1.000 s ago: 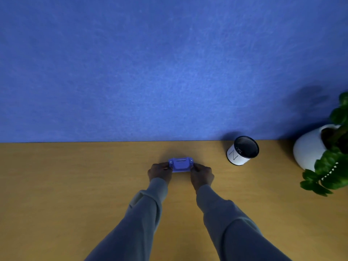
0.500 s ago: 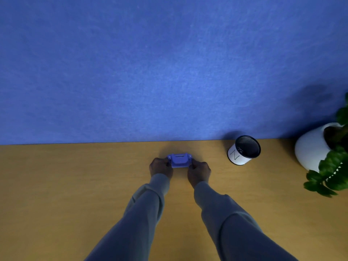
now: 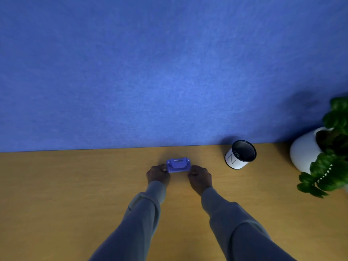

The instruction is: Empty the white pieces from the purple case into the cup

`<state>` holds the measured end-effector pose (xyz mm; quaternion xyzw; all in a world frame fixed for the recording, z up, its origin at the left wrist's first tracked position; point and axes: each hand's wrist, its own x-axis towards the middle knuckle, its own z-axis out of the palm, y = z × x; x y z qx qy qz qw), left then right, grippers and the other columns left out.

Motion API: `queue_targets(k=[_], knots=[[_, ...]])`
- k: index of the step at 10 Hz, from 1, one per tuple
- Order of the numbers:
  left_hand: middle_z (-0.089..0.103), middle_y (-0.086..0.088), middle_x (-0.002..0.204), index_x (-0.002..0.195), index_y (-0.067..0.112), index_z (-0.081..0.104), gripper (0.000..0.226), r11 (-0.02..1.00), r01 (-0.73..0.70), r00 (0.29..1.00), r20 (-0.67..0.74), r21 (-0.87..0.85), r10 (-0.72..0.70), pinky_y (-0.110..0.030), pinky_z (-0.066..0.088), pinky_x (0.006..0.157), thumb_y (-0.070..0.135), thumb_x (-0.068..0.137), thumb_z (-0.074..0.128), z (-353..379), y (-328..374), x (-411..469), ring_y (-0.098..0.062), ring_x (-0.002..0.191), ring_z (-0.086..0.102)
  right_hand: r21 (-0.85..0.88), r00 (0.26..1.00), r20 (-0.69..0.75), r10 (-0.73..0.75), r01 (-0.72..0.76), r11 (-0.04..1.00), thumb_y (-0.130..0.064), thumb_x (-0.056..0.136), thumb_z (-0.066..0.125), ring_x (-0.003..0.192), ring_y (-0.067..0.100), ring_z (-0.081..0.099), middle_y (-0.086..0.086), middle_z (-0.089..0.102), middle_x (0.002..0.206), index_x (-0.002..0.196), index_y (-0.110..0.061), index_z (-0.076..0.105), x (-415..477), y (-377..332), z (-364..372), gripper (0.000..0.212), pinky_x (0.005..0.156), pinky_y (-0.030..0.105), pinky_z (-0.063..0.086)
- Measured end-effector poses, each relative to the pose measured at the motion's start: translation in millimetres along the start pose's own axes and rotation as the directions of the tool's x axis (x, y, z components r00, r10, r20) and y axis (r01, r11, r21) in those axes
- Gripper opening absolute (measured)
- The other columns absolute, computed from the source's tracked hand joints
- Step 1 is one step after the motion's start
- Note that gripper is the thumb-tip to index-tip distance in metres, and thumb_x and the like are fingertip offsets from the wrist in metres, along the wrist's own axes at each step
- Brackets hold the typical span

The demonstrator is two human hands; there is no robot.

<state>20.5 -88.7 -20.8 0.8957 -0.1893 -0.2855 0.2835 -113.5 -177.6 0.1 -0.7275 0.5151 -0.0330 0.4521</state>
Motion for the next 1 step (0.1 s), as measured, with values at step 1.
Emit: queue_targets(k=[1], knots=[[0.073, -0.008, 0.082, 0.082, 0.021, 0.074, 0.017, 0.995, 0.002, 0.999, -0.043, -0.1, -0.006, -0.022, 0.038, 0.071, 0.017, 0.083, 0.057, -11.0, -1.3, -2.1, -0.032, 0.089, 0.07, 0.058, 0.998, -0.057, 0.036, -0.033, 0.998, -0.008, 0.094, 0.056, 0.106, 0.034, 0.065, 0.014, 0.075, 0.107, 0.116, -0.007, 0.071, -9.5, 0.9, -12.8, 0.026, 0.09, 0.036, 0.052]])
